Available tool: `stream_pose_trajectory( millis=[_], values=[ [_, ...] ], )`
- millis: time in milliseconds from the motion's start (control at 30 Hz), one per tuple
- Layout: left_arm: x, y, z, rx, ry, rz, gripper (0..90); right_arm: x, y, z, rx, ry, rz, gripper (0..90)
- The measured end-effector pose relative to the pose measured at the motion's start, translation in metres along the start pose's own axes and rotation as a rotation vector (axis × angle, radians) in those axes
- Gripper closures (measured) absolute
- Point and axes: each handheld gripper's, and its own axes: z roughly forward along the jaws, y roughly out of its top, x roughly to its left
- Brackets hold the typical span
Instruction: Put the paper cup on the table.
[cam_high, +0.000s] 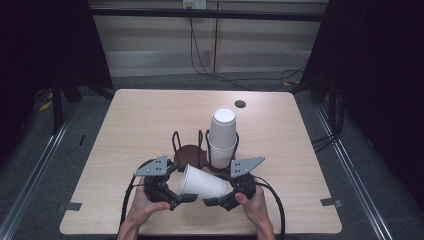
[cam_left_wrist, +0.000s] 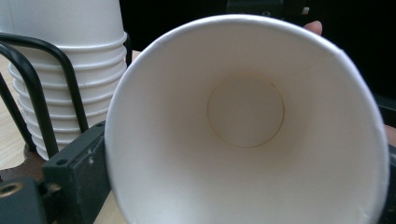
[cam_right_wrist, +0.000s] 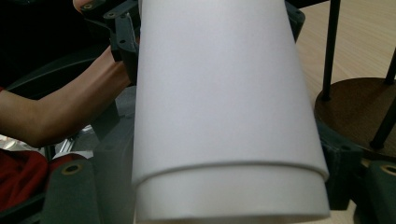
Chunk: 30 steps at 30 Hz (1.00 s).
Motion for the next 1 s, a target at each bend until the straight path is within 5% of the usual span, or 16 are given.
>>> stream_pose_trajectory(
  millis=[667,1000],
  values=[
    [0.003,0.009,0.007,0.042,-0.058,0.001,10.4,-0.002,-0.002,-0.001,0.022,-0.011,-0.01,20.9],
    [-0.003,0.012,0.005,0.061,0.0,0.009,11.6,-0.004,-0.003,-0.002,0.006,-0.033,-0.009,15.1]
  ],
)
